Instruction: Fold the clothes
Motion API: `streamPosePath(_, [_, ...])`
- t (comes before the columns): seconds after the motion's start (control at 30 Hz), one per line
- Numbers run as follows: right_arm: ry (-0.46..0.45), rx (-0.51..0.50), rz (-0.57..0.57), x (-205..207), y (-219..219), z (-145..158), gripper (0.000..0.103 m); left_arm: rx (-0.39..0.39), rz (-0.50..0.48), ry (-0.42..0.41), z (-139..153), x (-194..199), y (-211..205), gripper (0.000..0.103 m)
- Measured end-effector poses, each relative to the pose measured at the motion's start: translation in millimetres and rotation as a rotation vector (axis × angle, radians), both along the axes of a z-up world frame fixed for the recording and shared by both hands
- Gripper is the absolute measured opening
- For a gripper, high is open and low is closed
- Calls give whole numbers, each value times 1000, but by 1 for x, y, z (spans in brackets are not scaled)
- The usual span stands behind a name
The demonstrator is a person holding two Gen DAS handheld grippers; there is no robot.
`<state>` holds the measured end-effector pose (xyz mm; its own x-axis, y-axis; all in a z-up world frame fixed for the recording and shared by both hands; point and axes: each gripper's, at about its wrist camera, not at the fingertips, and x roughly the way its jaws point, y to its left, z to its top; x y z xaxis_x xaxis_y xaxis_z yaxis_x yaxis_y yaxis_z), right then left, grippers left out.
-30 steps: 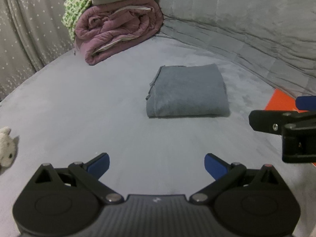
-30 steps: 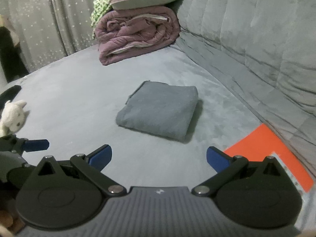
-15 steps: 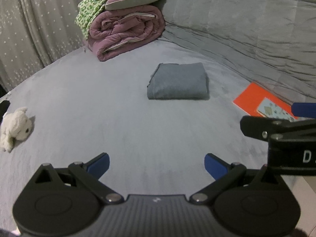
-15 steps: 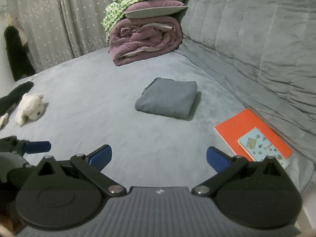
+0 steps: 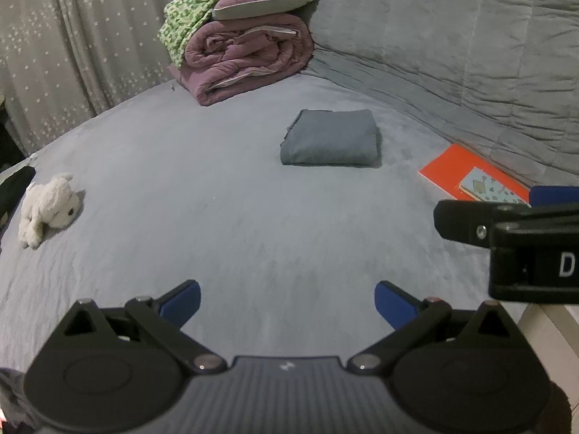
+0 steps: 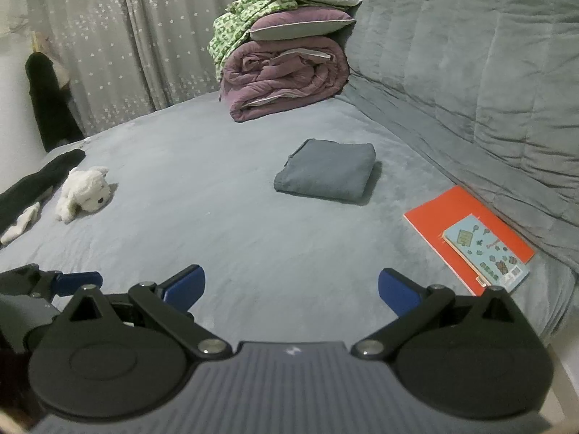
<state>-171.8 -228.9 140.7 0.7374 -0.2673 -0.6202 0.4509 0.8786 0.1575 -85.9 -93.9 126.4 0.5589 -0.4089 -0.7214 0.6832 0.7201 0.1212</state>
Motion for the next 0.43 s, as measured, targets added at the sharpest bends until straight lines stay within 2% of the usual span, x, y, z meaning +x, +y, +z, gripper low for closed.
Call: streamPosePath(0.43, [-23,0,2,-12,13,3,103,-15,7,-7,4,-11,13,102])
